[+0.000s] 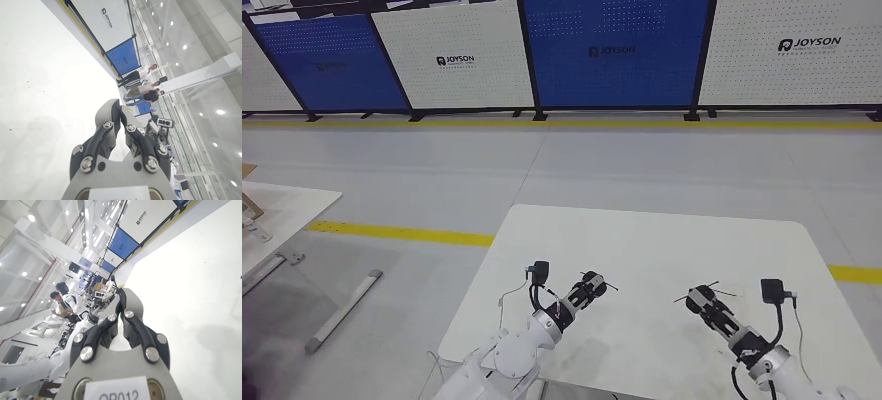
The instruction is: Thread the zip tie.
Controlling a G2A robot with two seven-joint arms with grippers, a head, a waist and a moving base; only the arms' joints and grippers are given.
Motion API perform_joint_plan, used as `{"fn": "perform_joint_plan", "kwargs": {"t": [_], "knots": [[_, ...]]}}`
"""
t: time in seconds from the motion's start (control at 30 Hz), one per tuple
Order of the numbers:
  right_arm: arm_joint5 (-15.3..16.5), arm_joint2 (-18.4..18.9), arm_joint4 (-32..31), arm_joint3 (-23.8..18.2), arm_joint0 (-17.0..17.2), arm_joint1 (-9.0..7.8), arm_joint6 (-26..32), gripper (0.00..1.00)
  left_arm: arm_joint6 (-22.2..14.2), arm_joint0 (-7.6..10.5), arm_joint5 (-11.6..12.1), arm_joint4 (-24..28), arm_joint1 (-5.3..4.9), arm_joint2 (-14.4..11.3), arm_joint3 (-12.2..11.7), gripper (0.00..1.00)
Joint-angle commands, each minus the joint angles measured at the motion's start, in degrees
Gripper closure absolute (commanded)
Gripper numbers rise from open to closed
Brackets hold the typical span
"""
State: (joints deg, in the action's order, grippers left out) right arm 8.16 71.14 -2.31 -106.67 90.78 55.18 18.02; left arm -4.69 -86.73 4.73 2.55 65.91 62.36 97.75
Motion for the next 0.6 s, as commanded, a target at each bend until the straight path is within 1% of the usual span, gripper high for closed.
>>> {"fn": "perform_joint_plan", "kwargs": {"t": [0.0,0.33,0.43,0.5,0.57], "knots": [[-1.16,-1.25,-0.76,0.43,-0.95,0.33,-0.73,1.00,0.00,0.00,0.00,0.00,0.00,0.00,0.00,1.00],[-1.16,-1.25,-0.76,0.43,-0.95,0.33,-0.73,1.00,0.02,0.05,-0.06,-0.14,0.03,-0.14,-0.03,1.00],[-1.16,-1.25,-0.76,0.43,-0.95,0.33,-0.73,1.00,0.77,0.78,-0.76,-2.52,0.36,-1.93,-0.73,1.00],[-1.16,-1.25,-0.76,0.43,-0.95,0.33,-0.73,1.00,1.07,1.35,-0.78,-2.39,0.68,-3.11,-1.39,1.00],[-1.16,-1.25,-0.76,0.43,-0.95,0.33,-0.73,1.00,1.68,1.57,-0.26,-1.82,0.89,-3.56,-1.74,1.00]]}}
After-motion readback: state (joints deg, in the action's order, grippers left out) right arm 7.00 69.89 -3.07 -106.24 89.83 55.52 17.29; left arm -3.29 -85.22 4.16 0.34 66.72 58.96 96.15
